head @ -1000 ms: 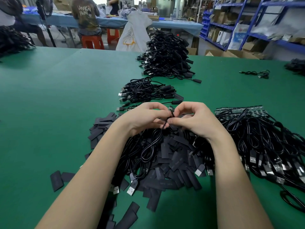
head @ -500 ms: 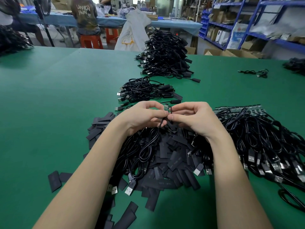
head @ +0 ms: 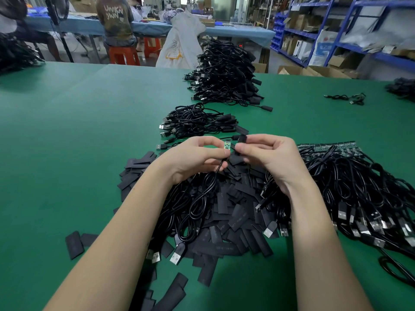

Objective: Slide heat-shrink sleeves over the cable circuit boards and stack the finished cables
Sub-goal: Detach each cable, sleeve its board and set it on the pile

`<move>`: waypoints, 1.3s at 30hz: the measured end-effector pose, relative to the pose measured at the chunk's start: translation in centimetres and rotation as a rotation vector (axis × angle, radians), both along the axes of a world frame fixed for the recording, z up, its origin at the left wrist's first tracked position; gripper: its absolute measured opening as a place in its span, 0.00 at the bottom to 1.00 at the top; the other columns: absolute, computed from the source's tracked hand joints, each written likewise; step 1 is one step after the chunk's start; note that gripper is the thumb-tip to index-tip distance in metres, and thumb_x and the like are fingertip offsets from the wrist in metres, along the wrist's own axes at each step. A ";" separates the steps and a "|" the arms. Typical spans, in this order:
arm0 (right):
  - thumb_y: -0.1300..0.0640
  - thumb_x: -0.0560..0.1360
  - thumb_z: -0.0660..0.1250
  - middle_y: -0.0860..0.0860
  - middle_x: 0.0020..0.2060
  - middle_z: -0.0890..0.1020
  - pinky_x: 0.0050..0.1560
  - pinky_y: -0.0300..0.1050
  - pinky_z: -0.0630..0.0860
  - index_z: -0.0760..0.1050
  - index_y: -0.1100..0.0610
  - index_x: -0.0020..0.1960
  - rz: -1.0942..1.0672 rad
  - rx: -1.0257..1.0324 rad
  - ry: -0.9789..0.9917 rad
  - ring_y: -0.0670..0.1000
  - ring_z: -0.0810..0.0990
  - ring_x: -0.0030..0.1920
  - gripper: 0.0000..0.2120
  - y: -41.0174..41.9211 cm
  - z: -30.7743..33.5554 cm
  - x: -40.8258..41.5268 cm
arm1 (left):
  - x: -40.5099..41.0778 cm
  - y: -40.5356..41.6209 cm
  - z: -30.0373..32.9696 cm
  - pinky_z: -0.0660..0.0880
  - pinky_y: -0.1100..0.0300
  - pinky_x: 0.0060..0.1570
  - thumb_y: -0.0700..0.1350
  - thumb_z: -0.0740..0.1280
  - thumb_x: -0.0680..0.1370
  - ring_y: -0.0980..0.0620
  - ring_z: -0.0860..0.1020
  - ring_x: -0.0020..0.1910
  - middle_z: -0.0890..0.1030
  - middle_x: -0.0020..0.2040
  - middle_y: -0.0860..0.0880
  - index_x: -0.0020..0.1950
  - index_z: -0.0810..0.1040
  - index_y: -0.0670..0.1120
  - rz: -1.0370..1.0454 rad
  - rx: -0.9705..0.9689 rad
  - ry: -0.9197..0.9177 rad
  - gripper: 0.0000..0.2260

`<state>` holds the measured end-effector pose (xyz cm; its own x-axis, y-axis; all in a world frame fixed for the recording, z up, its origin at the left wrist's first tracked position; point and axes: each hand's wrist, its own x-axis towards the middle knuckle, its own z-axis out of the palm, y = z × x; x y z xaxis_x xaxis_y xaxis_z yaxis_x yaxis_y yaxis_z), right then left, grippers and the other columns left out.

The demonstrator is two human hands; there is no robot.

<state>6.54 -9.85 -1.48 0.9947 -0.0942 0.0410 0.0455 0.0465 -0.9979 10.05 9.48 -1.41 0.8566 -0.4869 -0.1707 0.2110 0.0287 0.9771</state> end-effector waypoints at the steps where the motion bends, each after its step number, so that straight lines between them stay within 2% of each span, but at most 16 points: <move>1: 0.60 0.61 0.82 0.55 0.41 0.88 0.40 0.35 0.81 0.86 0.57 0.44 -0.010 0.109 -0.009 0.49 0.86 0.37 0.12 0.0 0.0 0.1 | 0.0 0.0 0.0 0.79 0.64 0.40 0.36 0.71 0.78 0.52 0.82 0.36 0.82 0.38 0.47 0.51 0.77 0.43 -0.014 -0.014 0.005 0.06; 4: 0.61 0.61 0.80 0.55 0.43 0.88 0.40 0.34 0.80 0.84 0.61 0.49 -0.024 0.331 -0.028 0.47 0.86 0.39 0.16 0.1 0.0 0.3 | 0.0 0.0 -0.1 0.78 0.65 0.40 0.36 0.71 0.77 0.52 0.81 0.36 0.82 0.40 0.46 0.52 0.77 0.43 -0.051 -0.056 0.014 0.07; 11: 0.63 0.63 0.78 0.55 0.45 0.88 0.42 0.34 0.81 0.84 0.62 0.50 -0.026 0.439 -0.005 0.47 0.87 0.43 0.16 0.9 -0.2 0.2 | 0.0 0.2 -0.1 0.78 0.65 0.40 0.36 0.72 0.76 0.53 0.80 0.37 0.82 0.42 0.46 0.51 0.76 0.43 -0.111 -0.079 -0.015 0.08; 14: 0.62 0.62 0.78 0.56 0.46 0.88 0.43 0.34 0.81 0.84 0.61 0.49 -0.023 0.451 -0.001 0.48 0.87 0.44 0.16 0.8 -0.2 0.3 | -0.1 0.2 0.1 0.78 0.64 0.41 0.38 0.74 0.73 0.53 0.80 0.37 0.83 0.43 0.46 0.51 0.76 0.44 -0.150 -0.077 -0.037 0.10; 18: 0.61 0.63 0.78 0.56 0.48 0.88 0.45 0.35 0.81 0.87 0.57 0.44 0.055 0.413 0.019 0.47 0.87 0.47 0.09 0.7 -0.1 -0.1 | -0.1 0.5 0.2 0.78 0.63 0.42 0.39 0.73 0.74 0.52 0.79 0.38 0.83 0.43 0.46 0.52 0.76 0.44 -0.190 -0.038 -0.070 0.10; 29: 0.61 0.65 0.76 0.54 0.48 0.88 0.42 0.32 0.80 0.88 0.55 0.44 0.194 0.430 0.139 0.45 0.86 0.45 0.08 0.0 0.5 -0.8 | -0.5 1.2 0.7 0.76 0.66 0.40 0.32 0.67 0.79 0.53 0.77 0.35 0.82 0.38 0.49 0.56 0.73 0.42 -0.280 0.007 -0.158 0.09; 37: 0.61 0.65 0.76 0.53 0.47 0.88 0.40 0.32 0.80 0.88 0.54 0.43 0.223 0.429 0.127 0.44 0.87 0.44 0.08 0.0 0.4 -0.8 | -0.3 1.5 0.3 0.76 0.65 0.41 0.37 0.71 0.74 0.53 0.77 0.37 0.83 0.40 0.48 0.56 0.73 0.43 -0.291 -0.035 -0.156 0.13; 39: 0.60 0.65 0.76 0.53 0.47 0.88 0.40 0.32 0.80 0.88 0.54 0.43 0.232 0.408 0.127 0.44 0.87 0.44 0.08 0.0 0.4 -0.8 | -0.3 1.5 0.1 0.75 0.66 0.39 0.36 0.70 0.76 0.53 0.77 0.36 0.83 0.40 0.48 0.55 0.73 0.44 -0.295 -0.032 -0.163 0.11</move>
<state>5.72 -9.86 -1.09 0.9861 0.1476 -0.0760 -0.1332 0.4301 -0.8929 9.78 10.98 -1.34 0.6926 -0.7210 -0.0236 0.0555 0.0207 0.9982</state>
